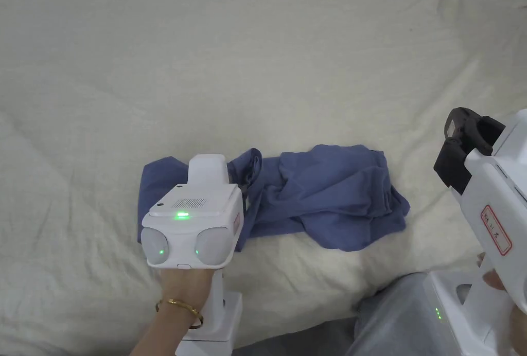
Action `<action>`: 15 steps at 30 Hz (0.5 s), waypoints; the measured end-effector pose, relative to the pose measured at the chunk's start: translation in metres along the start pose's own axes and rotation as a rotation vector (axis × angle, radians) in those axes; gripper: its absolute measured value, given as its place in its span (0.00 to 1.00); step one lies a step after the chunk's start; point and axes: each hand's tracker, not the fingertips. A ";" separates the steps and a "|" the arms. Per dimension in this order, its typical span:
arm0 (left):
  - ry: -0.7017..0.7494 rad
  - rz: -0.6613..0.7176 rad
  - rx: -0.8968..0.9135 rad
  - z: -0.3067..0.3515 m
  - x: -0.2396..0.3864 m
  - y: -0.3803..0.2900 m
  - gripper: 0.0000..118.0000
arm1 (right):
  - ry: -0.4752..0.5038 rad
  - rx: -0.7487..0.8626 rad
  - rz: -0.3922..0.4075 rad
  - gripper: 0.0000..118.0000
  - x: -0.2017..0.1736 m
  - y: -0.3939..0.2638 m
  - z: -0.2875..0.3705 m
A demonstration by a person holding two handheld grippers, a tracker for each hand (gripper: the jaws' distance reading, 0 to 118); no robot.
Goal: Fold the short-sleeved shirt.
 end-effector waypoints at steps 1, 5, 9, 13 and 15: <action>-0.006 0.002 -0.002 -0.001 0.003 0.000 0.00 | -0.002 -0.002 -0.001 0.00 0.001 -0.001 -0.001; -0.015 -0.026 0.006 -0.002 0.016 -0.003 0.00 | -0.011 -0.011 -0.005 0.00 0.004 -0.003 -0.003; -0.029 -0.046 0.006 -0.001 0.028 -0.006 0.00 | -0.016 -0.015 -0.010 0.00 0.005 -0.004 -0.004; -0.082 -0.074 -0.009 -0.002 0.045 -0.010 0.00 | -0.018 -0.020 -0.010 0.00 0.006 -0.004 -0.004; -0.120 -0.062 -0.022 0.000 0.049 -0.007 0.00 | -0.018 -0.020 -0.007 0.00 0.006 -0.004 -0.003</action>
